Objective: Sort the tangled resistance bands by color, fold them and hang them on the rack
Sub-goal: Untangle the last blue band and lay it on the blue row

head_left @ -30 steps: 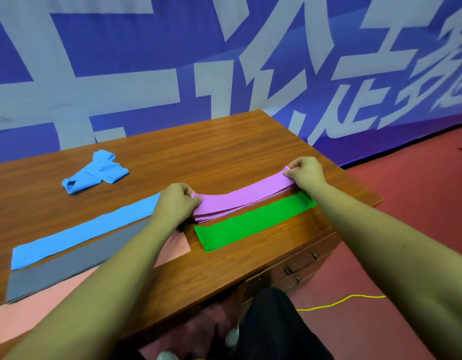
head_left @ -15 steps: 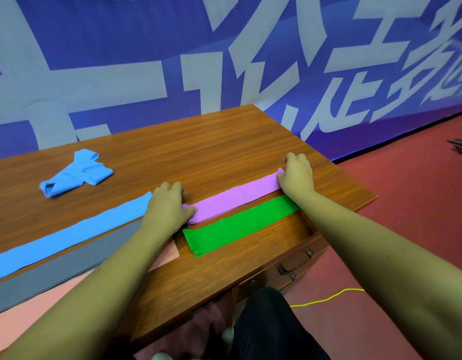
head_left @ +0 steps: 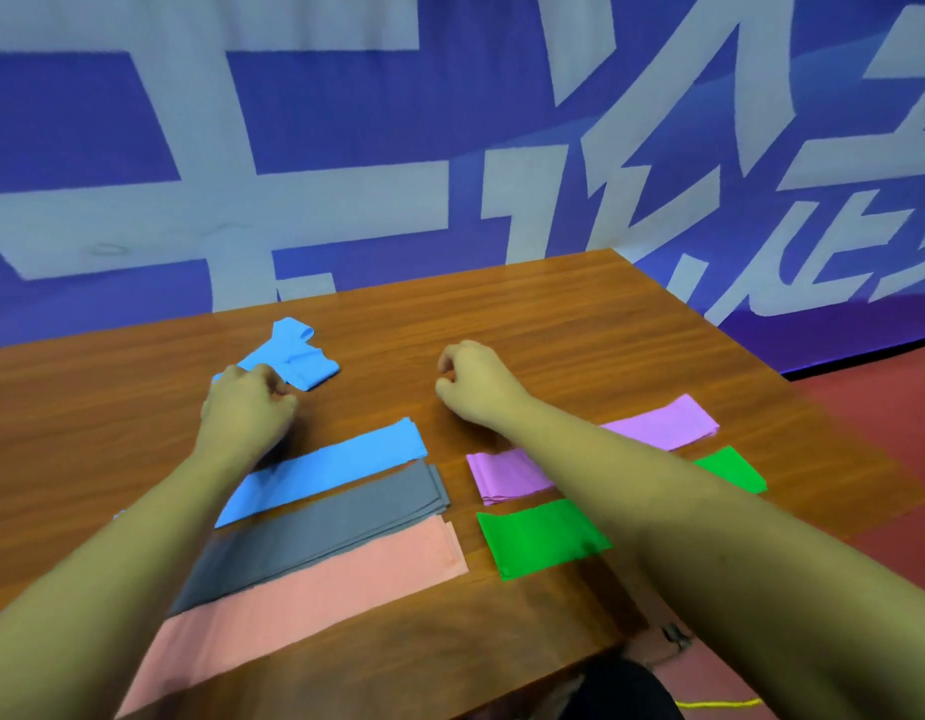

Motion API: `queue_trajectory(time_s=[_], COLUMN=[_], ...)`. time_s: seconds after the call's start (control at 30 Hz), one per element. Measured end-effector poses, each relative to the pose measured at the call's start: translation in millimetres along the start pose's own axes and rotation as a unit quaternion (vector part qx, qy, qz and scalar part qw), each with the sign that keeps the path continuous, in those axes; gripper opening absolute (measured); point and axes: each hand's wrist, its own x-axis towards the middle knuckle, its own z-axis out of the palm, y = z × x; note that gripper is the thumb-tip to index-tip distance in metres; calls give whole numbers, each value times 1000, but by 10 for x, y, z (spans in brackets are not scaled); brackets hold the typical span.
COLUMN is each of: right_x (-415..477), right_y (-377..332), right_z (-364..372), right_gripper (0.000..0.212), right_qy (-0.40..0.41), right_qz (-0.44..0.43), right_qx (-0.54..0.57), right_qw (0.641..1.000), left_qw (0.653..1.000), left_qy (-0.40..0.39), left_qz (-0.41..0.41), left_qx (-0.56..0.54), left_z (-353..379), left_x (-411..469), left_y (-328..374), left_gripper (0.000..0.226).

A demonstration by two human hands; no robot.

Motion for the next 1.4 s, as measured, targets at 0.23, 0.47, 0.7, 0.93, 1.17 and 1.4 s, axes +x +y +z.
queue_trajectory(time_s=[0.23, 0.47, 0.7, 0.93, 1.17, 1.4], right_x=[602, 978, 989, 823, 393, -64], right_y=[-656, -832, -842, -1262, -1699, -1870], right_z=[636, 1141, 999, 120, -636, -1225], right_gripper=[20, 33, 15, 21, 17, 10], right_qy=[-50, -34, 45, 90, 85, 98], right_qz=[13, 41, 46, -26, -57, -68], right_qx=[44, -4, 222, 390, 421, 398], right_qw=[998, 999, 973, 916, 901, 909], left_qw=[999, 1000, 995, 985, 967, 887], left_qy=[22, 4, 55, 61, 72, 43], left_qz=[-37, -19, -8, -39, 31, 131], left_qx=[-10, -23, -82, -157, -241, -440], left_z=[43, 193, 161, -84, -573, -1384], left_x=[395, 624, 587, 417, 103, -510], left_y=[-495, -708, -740, -643, -197, 662], left_gripper=[43, 24, 3, 3, 20, 25])
